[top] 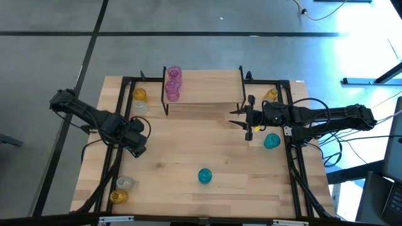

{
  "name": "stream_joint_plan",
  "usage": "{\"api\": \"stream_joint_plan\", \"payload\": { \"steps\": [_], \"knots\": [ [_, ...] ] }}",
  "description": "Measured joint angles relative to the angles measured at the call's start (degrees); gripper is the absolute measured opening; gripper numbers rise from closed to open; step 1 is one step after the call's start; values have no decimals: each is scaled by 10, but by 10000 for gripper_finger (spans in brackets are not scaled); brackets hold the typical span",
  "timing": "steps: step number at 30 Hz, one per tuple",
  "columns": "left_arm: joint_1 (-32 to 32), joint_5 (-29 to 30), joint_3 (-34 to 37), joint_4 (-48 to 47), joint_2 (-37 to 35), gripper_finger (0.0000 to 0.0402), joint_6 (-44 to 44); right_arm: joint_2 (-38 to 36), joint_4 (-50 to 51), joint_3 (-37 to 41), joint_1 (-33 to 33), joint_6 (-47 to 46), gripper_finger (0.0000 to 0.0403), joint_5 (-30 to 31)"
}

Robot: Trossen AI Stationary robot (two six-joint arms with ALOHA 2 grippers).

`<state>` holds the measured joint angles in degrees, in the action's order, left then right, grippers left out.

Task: Sort vases onto shelf
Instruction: Put the top left blue flower vase on the shelf

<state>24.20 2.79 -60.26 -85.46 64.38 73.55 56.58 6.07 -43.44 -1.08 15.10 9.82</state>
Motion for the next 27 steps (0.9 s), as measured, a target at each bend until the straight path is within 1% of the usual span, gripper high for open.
{"api": "stream_joint_plan", "payload": {
  "steps": [4,9,14,18,22,27],
  "knots": [
    [0,-10,21,1,0,198,13,0,0,0,0,0,144,0],
    [-1,-9,43,25,0,198,-1,0,0,0,0,0,144,0],
    [-14,-12,68,24,0,198,2,0,0,0,0,0,144,0],
    [-26,-22,92,48,0,195,-25,0,0,0,0,0,144,0],
    [-38,-23,102,70,0,175,-66,0,0,0,0,0,144,0],
    [-47,-21,103,70,0,132,-87,0,0,0,0,1,144,0]
  ]
}}
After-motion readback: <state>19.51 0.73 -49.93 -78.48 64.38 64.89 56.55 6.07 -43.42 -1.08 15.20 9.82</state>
